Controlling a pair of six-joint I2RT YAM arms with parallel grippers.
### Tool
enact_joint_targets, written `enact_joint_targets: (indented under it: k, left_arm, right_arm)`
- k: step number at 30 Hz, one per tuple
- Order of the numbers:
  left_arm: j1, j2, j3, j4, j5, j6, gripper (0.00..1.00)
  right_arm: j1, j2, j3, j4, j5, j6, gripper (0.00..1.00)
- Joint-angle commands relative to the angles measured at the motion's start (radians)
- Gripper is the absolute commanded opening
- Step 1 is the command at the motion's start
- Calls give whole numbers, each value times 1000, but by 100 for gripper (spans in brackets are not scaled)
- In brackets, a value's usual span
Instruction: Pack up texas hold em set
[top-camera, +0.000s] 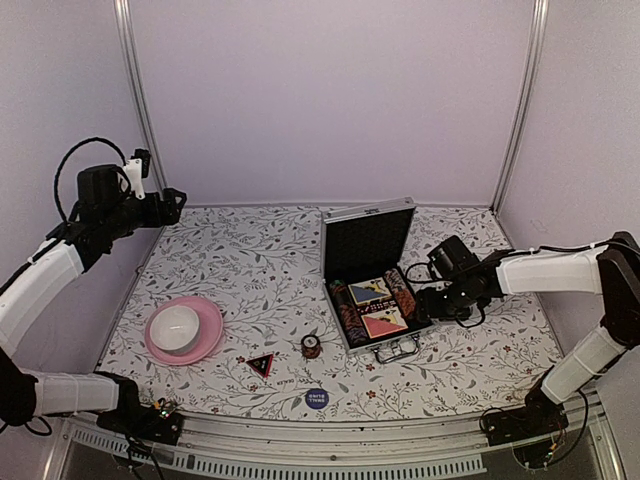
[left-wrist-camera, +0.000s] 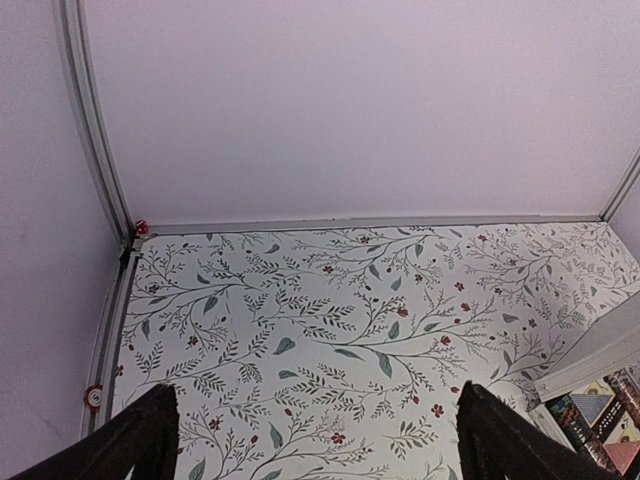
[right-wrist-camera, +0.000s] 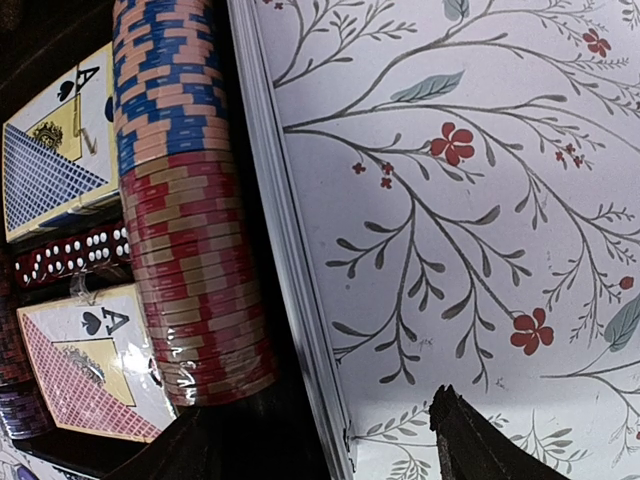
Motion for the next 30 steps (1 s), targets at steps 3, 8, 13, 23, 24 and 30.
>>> enact_joint_targets:
  k: [3, 8, 13, 23, 24, 30]
  left_arm:
    - [10, -10, -12, 17, -2, 0, 97]
    - [10, -11, -12, 16, -3, 1, 97]
    - [9, -11, -13, 17, -3, 4, 97]
    - [6, 8, -19, 16, -2, 3, 97]
    - [6, 10, -22, 16, -4, 2, 97]
    - [-6, 20, -26, 13, -30, 9, 97]
  right_arm:
    - [0, 46, 61, 36, 38, -12, 73]
    - [0, 62, 82, 49, 42, -17, 73]
    - [-1, 62, 79, 52, 43, -18, 73]
    - [-1, -79, 6, 11, 36, -60, 75]
    - [-2, -99, 2, 6, 36, -63, 75]
    - [-12, -197, 1, -11, 23, -78, 78]
